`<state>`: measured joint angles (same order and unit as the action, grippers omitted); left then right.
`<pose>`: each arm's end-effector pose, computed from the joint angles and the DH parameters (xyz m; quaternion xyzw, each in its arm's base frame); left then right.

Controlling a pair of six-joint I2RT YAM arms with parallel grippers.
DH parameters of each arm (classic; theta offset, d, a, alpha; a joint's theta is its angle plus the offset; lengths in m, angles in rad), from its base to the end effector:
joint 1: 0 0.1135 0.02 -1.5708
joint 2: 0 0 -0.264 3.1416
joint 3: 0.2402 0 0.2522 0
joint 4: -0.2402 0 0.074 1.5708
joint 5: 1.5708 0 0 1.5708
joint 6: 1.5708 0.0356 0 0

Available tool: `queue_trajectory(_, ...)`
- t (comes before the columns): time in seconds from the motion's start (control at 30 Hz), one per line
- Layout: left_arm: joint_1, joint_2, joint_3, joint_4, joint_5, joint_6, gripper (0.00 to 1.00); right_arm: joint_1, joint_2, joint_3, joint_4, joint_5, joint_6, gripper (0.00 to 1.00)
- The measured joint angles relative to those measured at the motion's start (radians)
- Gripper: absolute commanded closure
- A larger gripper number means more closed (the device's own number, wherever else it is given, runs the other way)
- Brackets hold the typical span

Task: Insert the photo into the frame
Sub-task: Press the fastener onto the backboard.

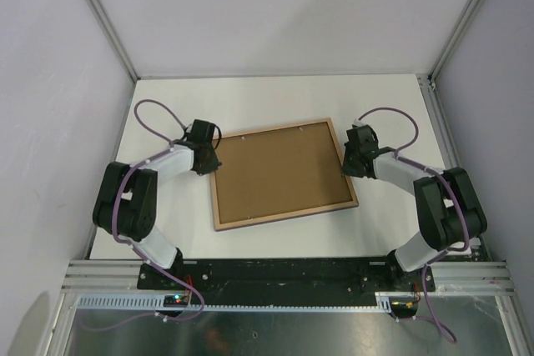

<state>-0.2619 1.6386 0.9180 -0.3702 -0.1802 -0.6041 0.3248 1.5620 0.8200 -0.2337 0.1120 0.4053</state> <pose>0.3029 -0.0746 0.1636 -0.1858 0.9496 -0.0200 0.2516 0.2857 0.0920 0.1656 0.0548 0.9531 0.0545 0.2925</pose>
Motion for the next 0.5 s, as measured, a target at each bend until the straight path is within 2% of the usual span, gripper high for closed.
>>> queue_trajectory(0.07, -0.002, -0.010, -0.015, 0.017, -0.001, -0.009, 1.00, 0.000, 0.023, 0.024, 0.000, 0.012, -0.008, 0.98)
queue_trajectory(0.1, -0.003, -0.014, -0.022, 0.024, -0.002, -0.014, 1.00, 0.000, 0.034, 0.034, 0.001, 0.016, -0.013, 0.94)
queue_trajectory(0.2, -0.007, -0.035, -0.052, 0.051, -0.010, -0.040, 1.00, -0.001, 0.079, 0.083, -0.003, 0.035, -0.028, 0.64)
queue_trajectory(0.3, -0.011, -0.065, -0.088, 0.065, -0.011, -0.083, 1.00, -0.002, 0.132, 0.148, -0.011, 0.053, -0.031, 0.40)
queue_trajectory(0.37, -0.019, -0.092, -0.114, 0.065, -0.003, -0.123, 1.00, 0.000, 0.149, 0.174, -0.027, 0.057, -0.020, 0.34)
queue_trajectory(0.5, -0.033, -0.128, -0.150, 0.058, 0.010, -0.201, 1.00, -0.002, 0.147, 0.214, -0.081, 0.070, -0.016, 0.33)
